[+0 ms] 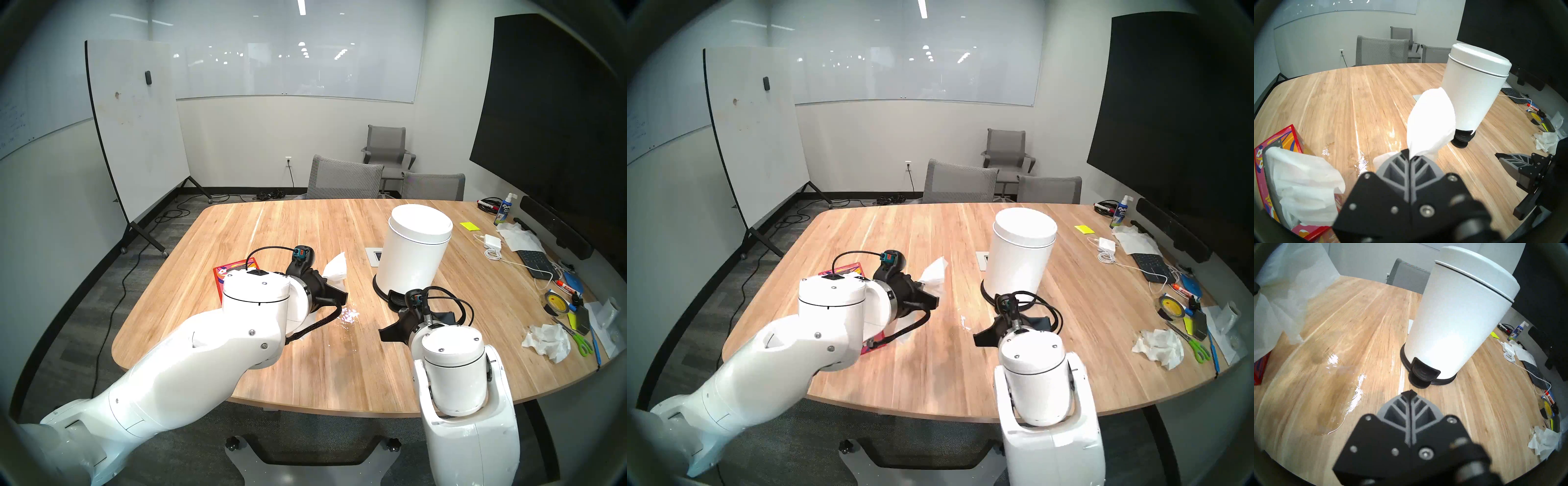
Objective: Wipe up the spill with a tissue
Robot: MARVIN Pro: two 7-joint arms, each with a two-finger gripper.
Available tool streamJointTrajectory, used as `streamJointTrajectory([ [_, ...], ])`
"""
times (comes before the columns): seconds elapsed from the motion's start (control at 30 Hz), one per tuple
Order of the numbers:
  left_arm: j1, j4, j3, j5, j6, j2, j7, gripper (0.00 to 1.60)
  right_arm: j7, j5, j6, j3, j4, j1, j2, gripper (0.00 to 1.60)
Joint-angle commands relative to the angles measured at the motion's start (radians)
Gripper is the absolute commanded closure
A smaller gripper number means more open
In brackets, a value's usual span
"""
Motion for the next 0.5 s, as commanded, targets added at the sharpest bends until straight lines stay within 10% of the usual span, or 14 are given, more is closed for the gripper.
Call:
streamJointTrajectory([
  [0.0,-0.007,-0.020,-0.004,0.000,-0.002,-0.003,-0.002,1.60,0.004,0.010,-0.013,0.042,-0.063,-0.009,0.010,1.60],
  [0.47,-0.008,-0.020,-0.004,-0.002,-0.003,-0.002,-0.002,1.60,0.016,0.040,-0.066,0.077,0.048,0.031,0.016,1.60],
])
